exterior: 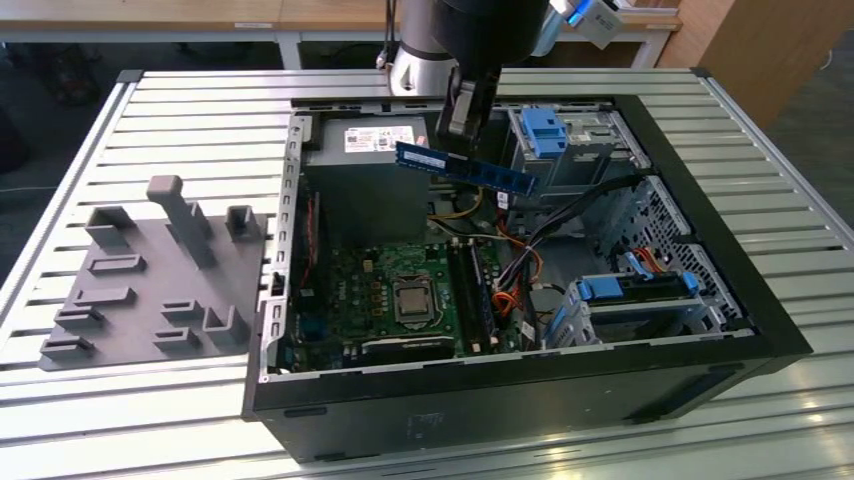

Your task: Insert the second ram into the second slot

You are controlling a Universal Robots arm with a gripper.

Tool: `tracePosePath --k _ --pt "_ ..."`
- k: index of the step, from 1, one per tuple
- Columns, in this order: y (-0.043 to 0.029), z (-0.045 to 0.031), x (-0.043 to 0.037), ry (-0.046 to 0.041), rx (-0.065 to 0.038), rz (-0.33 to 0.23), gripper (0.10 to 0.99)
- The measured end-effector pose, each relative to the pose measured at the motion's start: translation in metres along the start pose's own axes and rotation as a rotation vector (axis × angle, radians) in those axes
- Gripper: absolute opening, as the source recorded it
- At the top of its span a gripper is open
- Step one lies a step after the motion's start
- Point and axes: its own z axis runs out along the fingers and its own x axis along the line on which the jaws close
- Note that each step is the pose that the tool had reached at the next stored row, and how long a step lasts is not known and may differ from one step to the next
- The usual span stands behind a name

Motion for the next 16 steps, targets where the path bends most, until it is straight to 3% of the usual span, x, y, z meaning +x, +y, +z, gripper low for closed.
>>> tracePosePath --k 16 --pt "0.0000 0.0000 0.0000 -0.0016 0.001 0.043 0.137"
